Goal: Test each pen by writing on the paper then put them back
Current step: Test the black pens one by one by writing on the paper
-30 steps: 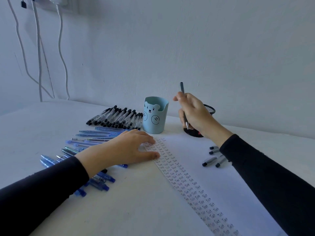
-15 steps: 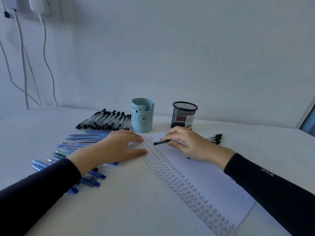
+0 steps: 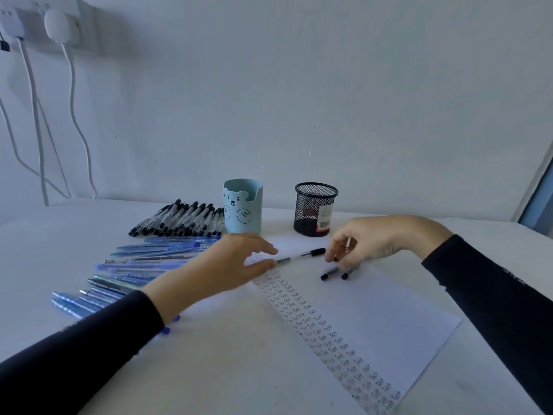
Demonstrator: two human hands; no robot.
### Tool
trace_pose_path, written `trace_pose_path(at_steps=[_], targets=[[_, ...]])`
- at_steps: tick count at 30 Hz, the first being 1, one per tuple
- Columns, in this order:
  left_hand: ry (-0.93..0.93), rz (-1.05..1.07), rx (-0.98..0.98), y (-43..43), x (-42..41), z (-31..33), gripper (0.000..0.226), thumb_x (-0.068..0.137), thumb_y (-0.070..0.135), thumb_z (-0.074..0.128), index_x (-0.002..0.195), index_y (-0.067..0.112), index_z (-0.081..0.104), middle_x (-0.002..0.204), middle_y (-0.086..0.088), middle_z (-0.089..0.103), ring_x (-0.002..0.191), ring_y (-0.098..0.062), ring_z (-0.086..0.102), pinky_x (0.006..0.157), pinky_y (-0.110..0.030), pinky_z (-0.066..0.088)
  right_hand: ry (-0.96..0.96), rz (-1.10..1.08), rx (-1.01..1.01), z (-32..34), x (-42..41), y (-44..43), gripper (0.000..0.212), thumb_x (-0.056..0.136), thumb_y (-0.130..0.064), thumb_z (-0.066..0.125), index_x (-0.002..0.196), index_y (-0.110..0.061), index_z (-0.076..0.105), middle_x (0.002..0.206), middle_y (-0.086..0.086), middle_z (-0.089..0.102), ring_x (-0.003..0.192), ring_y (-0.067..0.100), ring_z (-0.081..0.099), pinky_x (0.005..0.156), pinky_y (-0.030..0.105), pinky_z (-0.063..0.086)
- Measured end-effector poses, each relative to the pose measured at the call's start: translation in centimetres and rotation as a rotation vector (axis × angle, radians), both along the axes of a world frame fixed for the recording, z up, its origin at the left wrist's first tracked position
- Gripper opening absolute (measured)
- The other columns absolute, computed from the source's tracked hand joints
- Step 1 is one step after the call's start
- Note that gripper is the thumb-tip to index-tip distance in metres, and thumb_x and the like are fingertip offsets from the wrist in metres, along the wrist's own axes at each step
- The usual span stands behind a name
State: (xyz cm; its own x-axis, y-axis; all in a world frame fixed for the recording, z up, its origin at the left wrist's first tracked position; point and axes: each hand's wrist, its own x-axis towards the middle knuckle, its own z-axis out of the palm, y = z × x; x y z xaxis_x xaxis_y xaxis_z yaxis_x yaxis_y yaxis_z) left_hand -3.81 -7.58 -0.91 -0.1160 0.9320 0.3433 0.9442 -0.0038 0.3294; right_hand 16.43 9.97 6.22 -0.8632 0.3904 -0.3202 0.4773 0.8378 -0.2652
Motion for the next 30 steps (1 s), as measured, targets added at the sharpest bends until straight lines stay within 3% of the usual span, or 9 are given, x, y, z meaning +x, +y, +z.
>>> trace_pose_path(at_steps=[3,7,11,15,18,22,27,29,30], targets=[[0.026,0.059,0.038,1.1,0.9,-0.7,0.032,0.087,0.038,0.067,0.113,0.019,0.071,0.097,0.007,0.067,0.08,-0.004,0.059,0.081,-0.026,0.053,-0.026,-0.024,0.017,-0.7,-0.3,0.1,0.027,0.081,-0.023,0.078,0.102,-0.037,0.067,0.096,-0.012,0.06,0.104,0.023,0.064,0.091,0.032,0.05],[0.048,0.073,0.194,0.5,-0.5,-0.4,0.015,0.086,0.025,0.072,0.096,0.015,0.077,0.084,0.003,0.066,0.071,-0.01,0.061,0.073,-0.03,0.054,0.014,-0.008,0.085,-1.1,-0.4,0.1,0.017,0.081,-0.033,0.077,0.093,-0.041,0.068,0.092,-0.017,0.061,0.092,0.01,0.063,0.083,0.025,0.048],[-0.002,0.098,0.519,-0.9,-1.9,1.7,0.007,0.084,0.015,0.075,0.089,0.011,0.077,0.077,0.002,0.064,0.064,-0.009,0.06,0.066,-0.025,0.053,0.039,-0.031,0.121,-1.5,-0.5,-0.3,0.013,0.078,-0.028,0.073,0.088,-0.034,0.067,0.095,-0.011,0.068,0.081,0.007,0.061,0.073,0.026,0.049],[-0.108,0.314,0.779,-2.1,-4.1,4.5,0.004,0.084,0.016,0.075,0.086,0.014,0.075,0.077,0.002,0.065,0.064,-0.011,0.059,0.066,-0.014,0.049,0.024,-0.022,0.154,-1.7,-0.8,-1.1,0.02,0.079,-0.015,0.064,0.096,-0.025,0.065,0.094,-0.009,0.064,0.072,0.006,0.056,0.059,0.018,0.045],[-0.149,0.512,0.704,-2.9,-6.7,4.7,0.007,0.085,0.023,0.072,0.083,0.016,0.073,0.077,0.004,0.067,0.064,-0.004,0.058,0.064,-0.016,0.047,0.031,-0.018,0.171,-1.7,-1.0,-1.2,0.024,0.082,-0.014,0.064,0.104,-0.023,0.069,0.087,-0.015,0.061,0.073,0.002,0.056,0.057,0.012,0.043],[-0.149,0.684,0.51,-3.5,-10.5,3.2,0.015,0.084,0.022,0.071,0.076,0.01,0.072,0.073,-0.003,0.068,0.07,-0.021,0.063,0.065,-0.032,0.052,0.14,0.009,0.187,-1.6,-1.0,-1.1,0.011,0.093,-0.026,0.058,0.103,-0.031,0.061,0.091,-0.016,0.061,0.086,0.011,0.058,0.076,0.024,0.047],[-0.09,0.716,0.365,-4.2,-13.4,1.0,0.027,0.085,0.022,0.069,0.064,0.005,0.066,0.066,-0.008,0.066,0.067,-0.027,0.063,0.064,-0.04,0.055,0.488,0.021,-0.076,-1.7,-1.7,-1.7,0.016,0.101,-0.045,0.041,0.101,-0.059,0.048,0.089,-0.005,0.062,0.082,0.023,0.058,0.079,0.033,0.05],[-0.061,0.702,0.348,-3.9,-13.7,0.6,0.028,0.086,0.023,0.07,0.064,0.006,0.067,0.066,-0.006,0.066,0.066,-0.024,0.062,0.062,-0.035,0.051,0.584,0.017,-0.162,-1.7,-2.1,-2.4,0.013,0.098,-0.054,0.042,0.098,-0.057,0.054,0.092,0.01,0.058,0.085,0.035,0.052,0.083,0.04,0.049],[-0.052,0.695,0.332,-3.8,-13.8,0.5,0.029,0.086,0.025,0.07,0.064,0.007,0.068,0.067,-0.005,0.067,0.065,-0.021,0.061,0.059,-0.032,0.048,0.635,0.003,-0.22,-1.7,-2.3,-2.7,0.022,0.093,-0.064,0.043,0.097,-0.051,0.059,0.097,0.019,0.057,0.088,0.04,0.051,0.088,0.044,0.048]])
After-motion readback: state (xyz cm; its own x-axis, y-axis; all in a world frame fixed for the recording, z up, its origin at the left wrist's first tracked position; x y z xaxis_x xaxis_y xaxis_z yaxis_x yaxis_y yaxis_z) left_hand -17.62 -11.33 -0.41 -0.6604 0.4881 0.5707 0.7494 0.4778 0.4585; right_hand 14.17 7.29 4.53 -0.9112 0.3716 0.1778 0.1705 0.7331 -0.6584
